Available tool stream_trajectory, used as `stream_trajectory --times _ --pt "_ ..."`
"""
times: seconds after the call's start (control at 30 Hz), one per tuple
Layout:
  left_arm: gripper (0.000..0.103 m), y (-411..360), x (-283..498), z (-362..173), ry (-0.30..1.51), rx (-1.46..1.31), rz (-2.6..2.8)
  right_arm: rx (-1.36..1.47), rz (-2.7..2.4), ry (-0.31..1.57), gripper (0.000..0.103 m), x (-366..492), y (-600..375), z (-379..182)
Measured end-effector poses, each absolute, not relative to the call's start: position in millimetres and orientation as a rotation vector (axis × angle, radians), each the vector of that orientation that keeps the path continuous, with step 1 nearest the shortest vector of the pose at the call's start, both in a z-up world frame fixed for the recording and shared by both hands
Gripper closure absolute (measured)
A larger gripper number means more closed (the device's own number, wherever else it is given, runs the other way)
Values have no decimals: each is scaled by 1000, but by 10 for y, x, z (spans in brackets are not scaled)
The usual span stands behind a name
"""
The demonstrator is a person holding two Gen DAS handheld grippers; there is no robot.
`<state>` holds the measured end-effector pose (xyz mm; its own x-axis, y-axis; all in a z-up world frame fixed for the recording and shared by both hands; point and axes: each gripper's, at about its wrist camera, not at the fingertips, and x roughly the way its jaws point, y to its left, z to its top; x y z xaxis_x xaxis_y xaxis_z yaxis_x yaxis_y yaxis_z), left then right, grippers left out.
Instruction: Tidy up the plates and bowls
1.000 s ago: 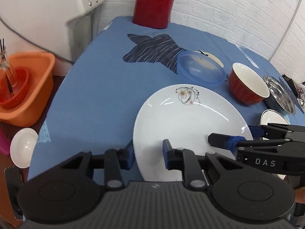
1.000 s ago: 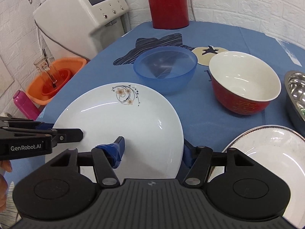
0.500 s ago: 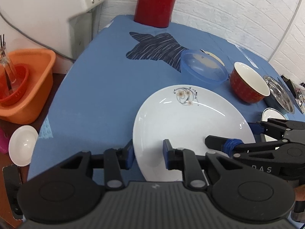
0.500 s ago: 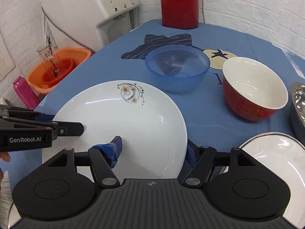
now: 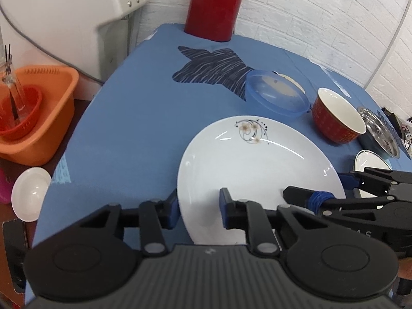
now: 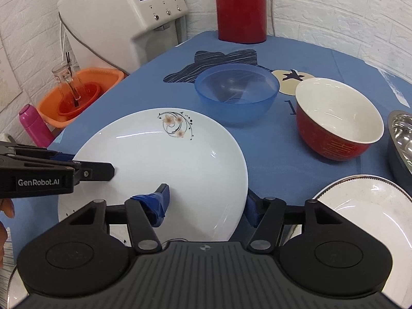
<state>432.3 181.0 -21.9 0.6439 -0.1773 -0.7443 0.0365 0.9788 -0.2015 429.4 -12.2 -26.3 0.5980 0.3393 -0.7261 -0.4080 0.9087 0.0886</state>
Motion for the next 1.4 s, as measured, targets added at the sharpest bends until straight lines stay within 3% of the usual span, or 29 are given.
stream_trajectory --times 0.4,0.7,1.1,1.4 --pt "89 1762 4274 161 836 -143 -116 20 416 831 57 4245 -203 -11" --pt "89 1663 3742 404 818 -135 -139 19 414 822 54 3788 -274 231" --pt "89 1614 2724 123 857 -109 -125 38 421 853 53 2865 -246 46" --pt "88 1702 2527 -62 867 -148 -141 83 436 808 53 2668 -255 -77"
